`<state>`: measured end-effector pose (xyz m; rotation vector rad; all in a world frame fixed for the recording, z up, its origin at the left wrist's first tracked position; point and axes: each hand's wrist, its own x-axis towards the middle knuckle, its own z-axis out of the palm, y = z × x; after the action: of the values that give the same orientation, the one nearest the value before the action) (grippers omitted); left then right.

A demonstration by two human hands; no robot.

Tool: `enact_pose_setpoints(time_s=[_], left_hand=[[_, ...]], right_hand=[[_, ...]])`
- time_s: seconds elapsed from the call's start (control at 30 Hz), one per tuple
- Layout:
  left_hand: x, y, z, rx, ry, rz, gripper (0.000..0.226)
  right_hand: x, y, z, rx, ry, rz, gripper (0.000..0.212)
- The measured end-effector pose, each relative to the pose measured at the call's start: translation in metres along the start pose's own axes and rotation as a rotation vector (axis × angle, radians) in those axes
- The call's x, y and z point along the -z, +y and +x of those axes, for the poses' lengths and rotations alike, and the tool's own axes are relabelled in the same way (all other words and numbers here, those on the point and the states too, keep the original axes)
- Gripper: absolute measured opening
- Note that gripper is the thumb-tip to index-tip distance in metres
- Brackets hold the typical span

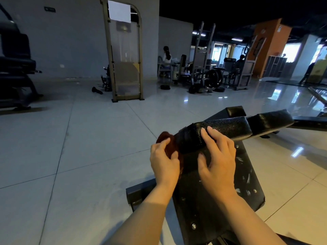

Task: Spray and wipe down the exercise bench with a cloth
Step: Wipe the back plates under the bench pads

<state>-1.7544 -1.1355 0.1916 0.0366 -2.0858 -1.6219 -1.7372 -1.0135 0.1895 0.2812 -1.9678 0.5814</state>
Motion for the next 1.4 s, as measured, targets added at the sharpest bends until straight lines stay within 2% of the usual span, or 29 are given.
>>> enact_pose_setpoints(time_s=[0.1,0.17,0.2,0.33,0.47,0.53,0.6,0.67,0.73,0.83,0.9,0.93,1.07,1.17,1.27,1.33,1.4], left_hand=[[-0.008,0.017,-0.009,-0.189,0.08,-0.092,0.037],[-0.012,0.015,-0.01,-0.262,0.077,-0.122,0.034],[-0.01,0.008,-0.007,-0.239,0.068,-0.106,0.033],[0.0,-0.012,0.012,0.05,0.067,-0.031,0.025],[-0.008,0.014,0.006,-0.172,0.09,-0.213,0.026],[-0.009,0.016,0.002,-0.244,0.071,-0.191,0.029],[-0.005,0.003,0.005,-0.193,0.063,-0.104,0.03],[0.001,-0.004,0.01,-0.037,0.064,-0.05,0.028],[0.003,0.001,0.013,0.008,0.114,-0.114,0.025],[-0.004,0.027,0.007,-0.191,0.09,-0.221,0.026],[-0.009,0.029,-0.001,-0.323,0.039,-0.167,0.034],[-0.011,0.023,-0.003,-0.326,0.039,-0.138,0.035],[-0.006,0.003,0.0,-0.107,0.085,-0.163,0.027],[-0.008,0.023,-0.004,-0.24,0.141,-0.212,0.023],[-0.016,0.026,-0.011,-0.42,0.091,-0.13,0.027],[-0.016,0.006,-0.007,-0.324,0.068,-0.069,0.024],[-0.01,-0.016,0.001,-0.078,0.091,-0.017,0.017]], right_hand=[[0.001,-0.001,0.002,0.008,-0.005,0.0,0.055],[0.001,-0.001,0.002,0.003,-0.006,-0.005,0.055],[0.0,-0.001,0.002,-0.003,-0.007,-0.007,0.055],[0.001,-0.001,0.0,-0.005,-0.006,-0.013,0.057],[0.001,-0.001,0.002,0.007,-0.009,-0.022,0.058],[0.0,-0.001,0.002,0.01,-0.005,-0.027,0.06],[-0.001,0.0,0.001,0.011,-0.004,-0.025,0.061],[0.0,0.0,0.0,0.01,-0.005,-0.023,0.059],[0.001,-0.001,0.001,0.013,-0.007,-0.016,0.057],[0.003,-0.002,0.002,0.004,-0.024,-0.01,0.059],[0.003,-0.002,0.002,-0.004,-0.037,-0.013,0.061],[0.002,-0.002,0.002,-0.006,-0.038,-0.017,0.061],[0.003,-0.002,0.0,0.0,-0.032,-0.009,0.061],[0.004,-0.002,0.001,0.013,-0.027,0.005,0.056],[0.003,-0.003,0.002,0.003,-0.025,-0.002,0.052],[0.003,-0.002,0.001,-0.003,-0.031,-0.003,0.056],[0.003,-0.001,0.0,0.003,-0.038,-0.006,0.059]])
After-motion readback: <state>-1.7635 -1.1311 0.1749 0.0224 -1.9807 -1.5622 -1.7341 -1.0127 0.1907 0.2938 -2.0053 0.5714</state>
